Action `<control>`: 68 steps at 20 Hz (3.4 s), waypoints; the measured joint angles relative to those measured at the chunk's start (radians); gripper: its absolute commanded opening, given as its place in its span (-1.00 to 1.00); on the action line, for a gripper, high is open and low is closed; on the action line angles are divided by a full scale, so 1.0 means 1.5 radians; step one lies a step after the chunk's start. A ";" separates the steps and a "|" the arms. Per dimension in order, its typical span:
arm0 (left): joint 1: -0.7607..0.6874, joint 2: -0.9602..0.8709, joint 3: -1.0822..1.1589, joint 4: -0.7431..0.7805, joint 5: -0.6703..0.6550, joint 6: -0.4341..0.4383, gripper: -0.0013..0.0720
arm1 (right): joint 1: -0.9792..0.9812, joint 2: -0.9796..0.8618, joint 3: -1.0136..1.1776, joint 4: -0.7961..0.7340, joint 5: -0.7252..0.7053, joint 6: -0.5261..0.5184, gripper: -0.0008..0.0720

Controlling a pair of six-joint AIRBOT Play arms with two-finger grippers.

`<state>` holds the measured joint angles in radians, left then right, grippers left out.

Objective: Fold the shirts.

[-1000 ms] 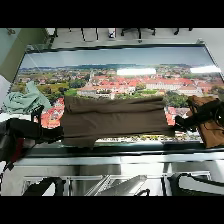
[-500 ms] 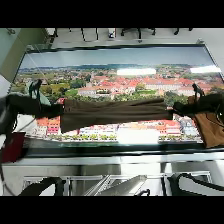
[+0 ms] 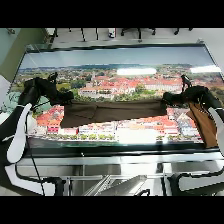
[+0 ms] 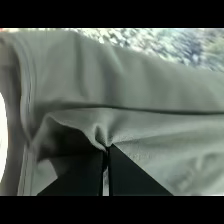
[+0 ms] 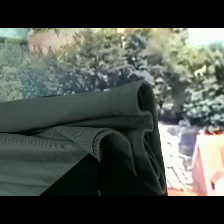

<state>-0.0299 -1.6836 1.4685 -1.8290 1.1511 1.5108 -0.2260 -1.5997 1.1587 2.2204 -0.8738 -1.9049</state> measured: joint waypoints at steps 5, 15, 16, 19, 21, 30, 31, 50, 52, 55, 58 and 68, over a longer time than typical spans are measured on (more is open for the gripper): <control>-0.010 -0.079 0.081 -0.035 0.012 -0.001 0.97 | -0.011 -0.012 0.043 -0.013 -0.015 -0.010 0.68; -0.019 -0.103 0.302 -0.054 0.200 -0.003 -0.02 | -0.041 -0.138 0.104 0.039 -0.134 -0.046 -0.12; -0.023 -0.103 0.325 -0.054 0.223 -0.002 -0.85 | -0.041 -0.149 0.104 0.052 -0.139 -0.056 -0.58; -0.039 -0.095 0.360 -0.056 0.256 -0.002 -0.91 | -0.039 -0.168 0.106 0.081 -0.162 -0.088 -0.91; -0.063 -0.083 0.352 -0.056 0.251 -0.002 -0.92 | -0.041 -0.168 0.110 0.091 -0.174 -0.100 -0.91; -0.309 -0.174 0.226 -0.072 0.032 0.000 -0.91 | -0.051 0.026 0.203 0.107 -0.346 -0.098 -0.91; -0.333 -0.198 0.229 -0.091 0.008 0.000 -0.91 | -0.050 0.056 0.216 0.110 -0.372 -0.094 -0.91; -0.207 0.002 0.351 -0.259 0.110 -0.007 -0.91 | 0.062 0.183 0.234 0.152 -0.408 -0.007 -0.91; -0.117 0.142 0.306 -0.255 0.130 -0.007 -0.92 | 0.172 0.163 0.218 0.165 -0.303 0.009 -0.91; 0.007 0.336 0.219 -0.248 0.141 0.011 -0.92 | 0.372 0.082 0.206 0.174 -0.085 0.035 -0.46; 0.120 0.506 0.111 -0.245 0.133 0.039 -0.91 | 0.565 -0.047 0.204 0.179 0.191 0.042 0.76; 0.312 0.794 -0.178 -0.246 0.060 0.079 -0.92 | 0.469 -0.038 0.216 0.090 0.165 0.069 0.77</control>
<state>0.4377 -0.4919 1.2022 -2.1975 1.2415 1.6295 0.4782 -1.6566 1.4834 2.3547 -0.6262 -1.8011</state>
